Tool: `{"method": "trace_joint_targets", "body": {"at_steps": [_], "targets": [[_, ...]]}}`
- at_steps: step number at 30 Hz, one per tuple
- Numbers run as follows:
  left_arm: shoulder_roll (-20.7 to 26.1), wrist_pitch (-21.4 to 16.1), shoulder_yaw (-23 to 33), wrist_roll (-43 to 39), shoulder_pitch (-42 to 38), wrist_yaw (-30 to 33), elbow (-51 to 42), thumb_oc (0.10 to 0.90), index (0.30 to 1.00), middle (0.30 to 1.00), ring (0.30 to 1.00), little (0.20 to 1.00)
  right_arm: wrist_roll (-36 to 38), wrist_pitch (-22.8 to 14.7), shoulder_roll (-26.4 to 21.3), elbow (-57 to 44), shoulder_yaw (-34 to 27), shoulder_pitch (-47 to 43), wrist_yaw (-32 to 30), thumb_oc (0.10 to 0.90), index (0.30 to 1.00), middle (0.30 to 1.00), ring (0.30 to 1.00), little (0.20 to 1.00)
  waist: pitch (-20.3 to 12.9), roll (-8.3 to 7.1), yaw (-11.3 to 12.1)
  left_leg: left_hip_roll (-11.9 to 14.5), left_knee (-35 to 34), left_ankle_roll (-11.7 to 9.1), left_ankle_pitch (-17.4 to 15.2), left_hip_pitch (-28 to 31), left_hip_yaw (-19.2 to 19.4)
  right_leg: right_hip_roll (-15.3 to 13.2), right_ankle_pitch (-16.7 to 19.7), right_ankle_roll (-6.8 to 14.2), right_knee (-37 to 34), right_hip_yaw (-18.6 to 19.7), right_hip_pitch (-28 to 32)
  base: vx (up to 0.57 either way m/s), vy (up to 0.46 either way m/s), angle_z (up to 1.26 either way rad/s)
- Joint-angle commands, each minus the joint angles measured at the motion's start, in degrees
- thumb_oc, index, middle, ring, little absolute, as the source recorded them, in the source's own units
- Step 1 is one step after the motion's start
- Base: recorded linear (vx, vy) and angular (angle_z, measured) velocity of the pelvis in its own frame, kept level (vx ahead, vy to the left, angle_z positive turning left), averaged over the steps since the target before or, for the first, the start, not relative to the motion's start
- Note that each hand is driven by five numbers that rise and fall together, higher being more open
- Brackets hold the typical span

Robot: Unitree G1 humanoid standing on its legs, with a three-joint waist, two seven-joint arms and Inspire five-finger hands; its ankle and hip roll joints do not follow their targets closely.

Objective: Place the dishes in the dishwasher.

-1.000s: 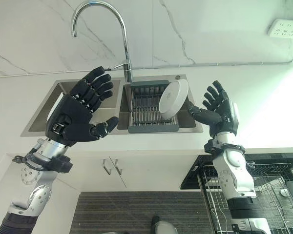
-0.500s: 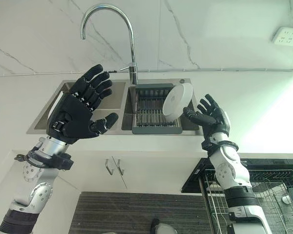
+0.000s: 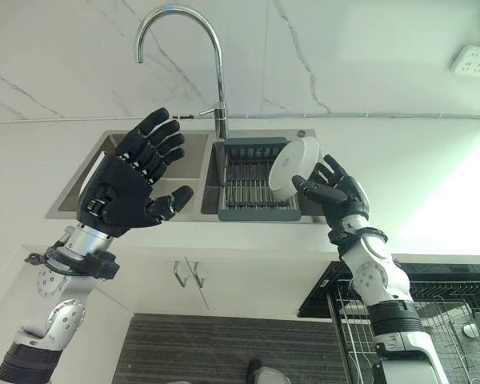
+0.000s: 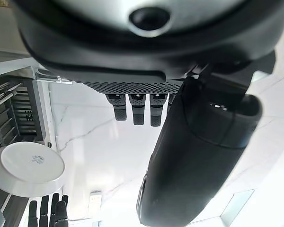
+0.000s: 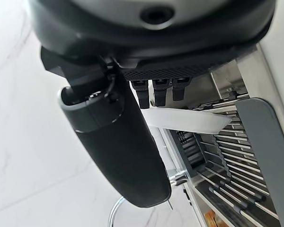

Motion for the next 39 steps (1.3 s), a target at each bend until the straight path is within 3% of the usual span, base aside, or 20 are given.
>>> {"method": "trace_joint_targets", "body": {"at_steps": [1,39], "targets": [[2.48,-4.28,0.28,-3.83,-4.57,0.71,-2.13,0.800,0.900,0.900,0.900,0.900,2.21,-4.37,-2.60,1.61,-1.35,-8.59,1.68,0.800,0.900,0.900,0.900,0.900,-5.46,-2.60,1.28,2.09,2.43,-3.03,-4.83,-2.62,-2.82,-2.11,-8.12,7.66,-2.65,-0.57,7.76,0.00,0.000,0.00],[3.97,-3.82,-0.51,-5.15,-5.63,2.21,-1.16,0.800,0.900,0.900,0.900,0.900,4.37,1.03,-5.68,11.77,1.31,-14.26,2.69,0.800,0.900,0.900,0.900,0.900,-5.50,-2.81,2.59,1.83,2.43,-2.96,-4.54,-2.45,-2.96,-2.68,-8.27,7.65,-2.65,-1.45,8.63,0.00,0.001,0.01]]}}
